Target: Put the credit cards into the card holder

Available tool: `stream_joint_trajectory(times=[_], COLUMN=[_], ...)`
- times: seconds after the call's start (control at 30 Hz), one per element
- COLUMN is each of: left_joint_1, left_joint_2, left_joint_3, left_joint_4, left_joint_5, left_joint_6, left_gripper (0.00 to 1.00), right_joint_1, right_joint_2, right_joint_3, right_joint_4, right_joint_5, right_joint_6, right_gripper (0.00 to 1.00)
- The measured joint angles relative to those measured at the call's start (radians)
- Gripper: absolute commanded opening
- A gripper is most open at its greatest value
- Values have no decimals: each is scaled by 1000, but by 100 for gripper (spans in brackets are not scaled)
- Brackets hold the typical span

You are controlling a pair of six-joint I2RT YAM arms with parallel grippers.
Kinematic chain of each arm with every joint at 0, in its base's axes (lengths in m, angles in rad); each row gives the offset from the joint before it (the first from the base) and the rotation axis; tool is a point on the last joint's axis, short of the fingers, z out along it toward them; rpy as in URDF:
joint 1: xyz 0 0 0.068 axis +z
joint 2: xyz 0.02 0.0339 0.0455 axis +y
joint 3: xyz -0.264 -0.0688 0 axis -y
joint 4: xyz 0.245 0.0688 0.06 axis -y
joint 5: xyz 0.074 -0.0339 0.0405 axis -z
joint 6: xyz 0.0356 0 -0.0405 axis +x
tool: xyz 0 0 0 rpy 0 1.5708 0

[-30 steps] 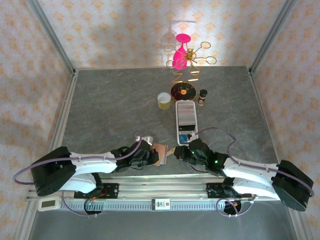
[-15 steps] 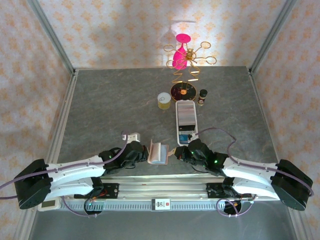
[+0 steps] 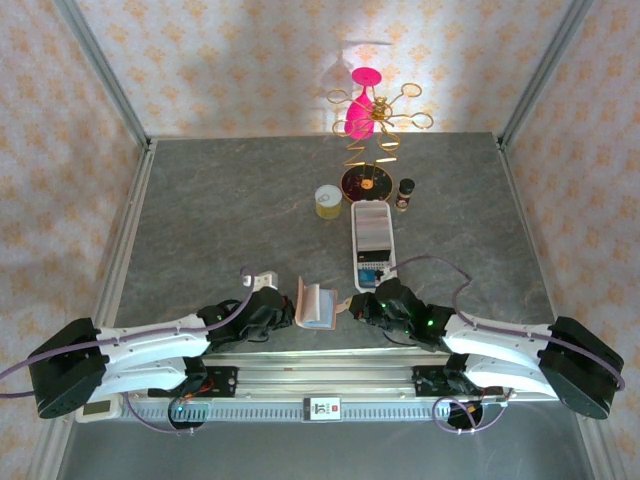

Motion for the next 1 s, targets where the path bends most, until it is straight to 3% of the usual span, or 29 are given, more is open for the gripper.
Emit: stream_joint_trajectory(times=[0.17,0.37,0.57,1.0], left_joint_1=[-1,-37,-55,-61], left_joint_2=[16,196,328,340], left_joint_3=[0,1,21,12], left_joint_4=[134,323,381,420], left_joint_5=[47,146,187,152], left_joint_6=[-16,-43,-44,-118], left_gripper=[0,0,0,0], right_joint_1=[0,0,0,20], right_joint_2=[0,0,0,137], right_joint_3=[0,0,0,96], right_joint_4=[0,1,4,27], right_joint_5=[0,-1,-13,-76], right_joint_6=[0,0,-2,-38], right_gripper=[0,0,0,0])
